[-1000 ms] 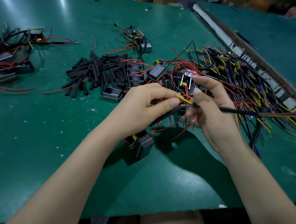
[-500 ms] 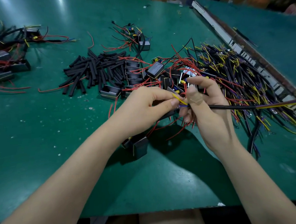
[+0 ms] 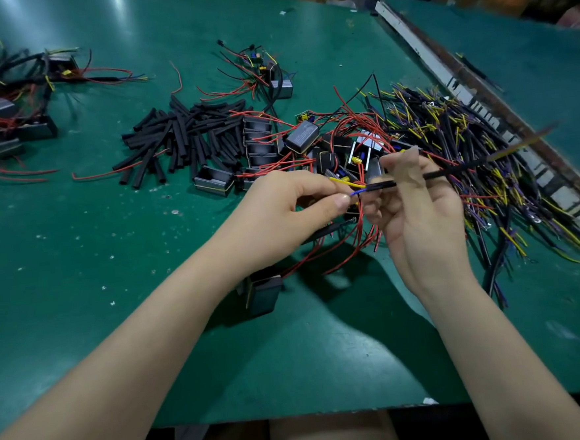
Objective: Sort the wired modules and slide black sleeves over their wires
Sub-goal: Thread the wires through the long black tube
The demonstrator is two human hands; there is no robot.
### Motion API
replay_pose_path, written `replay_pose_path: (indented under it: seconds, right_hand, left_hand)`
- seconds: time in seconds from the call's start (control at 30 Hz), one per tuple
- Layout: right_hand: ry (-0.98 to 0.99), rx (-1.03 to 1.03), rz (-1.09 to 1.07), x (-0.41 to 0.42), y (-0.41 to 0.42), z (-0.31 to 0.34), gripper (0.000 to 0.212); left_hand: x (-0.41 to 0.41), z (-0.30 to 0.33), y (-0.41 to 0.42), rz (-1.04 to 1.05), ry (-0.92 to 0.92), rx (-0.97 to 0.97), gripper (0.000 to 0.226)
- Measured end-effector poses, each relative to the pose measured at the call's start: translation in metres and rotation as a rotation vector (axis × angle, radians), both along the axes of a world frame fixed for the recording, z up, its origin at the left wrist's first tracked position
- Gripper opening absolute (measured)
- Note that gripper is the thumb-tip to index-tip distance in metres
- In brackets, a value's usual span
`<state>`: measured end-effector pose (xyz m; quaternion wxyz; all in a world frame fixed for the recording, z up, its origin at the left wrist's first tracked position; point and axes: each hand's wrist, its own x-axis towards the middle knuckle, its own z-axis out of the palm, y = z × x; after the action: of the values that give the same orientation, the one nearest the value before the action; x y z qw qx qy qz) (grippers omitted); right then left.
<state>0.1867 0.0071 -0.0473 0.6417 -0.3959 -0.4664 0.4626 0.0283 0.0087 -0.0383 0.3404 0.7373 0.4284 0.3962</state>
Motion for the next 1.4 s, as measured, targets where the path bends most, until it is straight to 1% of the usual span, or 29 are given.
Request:
replay_pose_path:
  seconds: [0.07, 0.17, 0.3, 0.37, 0.43, 0.5, 0.6, 0.77, 0.83, 0.93, 0.97, 1.07, 1.2, 1.27, 1.4]
  right_hand:
    - [-0.036, 0.030, -0.030, 0.002, 0.000, 0.001, 0.033]
    - [-0.123, 0.068, -0.038, 0.002, -0.003, -0.001, 0.028]
    - [-0.112, -0.003, -0.001, 0.001, -0.002, -0.002, 0.031]
    - [-0.139, 0.009, -0.011, 0.002, -0.001, -0.002, 0.029]
    - [-0.174, 0.040, -0.030, 0.003, -0.001, -0.001, 0.027]
    - [-0.192, 0.054, -0.040, 0.003, -0.002, -0.001, 0.026]
    - [-0.179, 0.050, -0.050, 0.004, -0.002, 0.000, 0.024]
    - [-0.182, 0.039, -0.049, 0.002, -0.003, -0.001, 0.024]
    - [-0.176, 0.043, -0.051, 0.002, -0.002, -0.001, 0.023]
    - [-0.158, 0.065, -0.067, 0.001, -0.002, -0.002, 0.021]
    - [-0.146, 0.069, -0.070, 0.001, -0.002, -0.002, 0.021]
    - [-0.106, 0.044, -0.050, 0.000, -0.002, -0.002, 0.024]
    - [-0.137, 0.016, 0.013, -0.002, -0.002, -0.003, 0.029]
    - [-0.109, 0.020, 0.026, -0.003, -0.003, -0.003, 0.028]
    - [0.046, -0.041, 0.026, 0.001, -0.002, 0.002, 0.025]
  left_hand:
    - [0.000, 0.000, 0.000, -0.005, -0.028, -0.018, 0.010]
    - [0.000, 0.000, 0.001, 0.015, -0.101, -0.037, 0.013]
    - [-0.001, -0.001, 0.000, 0.009, -0.227, -0.107, 0.024]
    - [-0.002, -0.001, 0.001, -0.004, -0.279, -0.178, 0.032]
    - [-0.005, -0.002, 0.003, -0.024, -0.270, -0.249, 0.043]
    - [-0.010, -0.004, 0.005, -0.038, -0.217, -0.323, 0.052]
    - [-0.020, -0.007, 0.007, -0.023, -0.126, -0.371, 0.056]
    - [-0.028, -0.002, 0.009, -0.089, 0.094, -0.256, 0.031]
    - [-0.027, -0.002, 0.009, -0.079, 0.125, -0.215, 0.025]
    - [-0.024, -0.002, 0.008, -0.052, 0.146, -0.154, 0.006]
    - [-0.023, -0.001, 0.008, -0.048, 0.145, -0.139, 0.003]
    - [-0.020, -0.003, 0.007, -0.005, 0.125, -0.109, 0.004]
    - [-0.016, -0.007, 0.006, 0.085, 0.080, -0.086, 0.008]
    - [-0.014, -0.007, 0.005, 0.076, 0.048, -0.114, 0.009]
    - [-0.012, -0.003, 0.003, -0.003, -0.066, -0.184, 0.008]
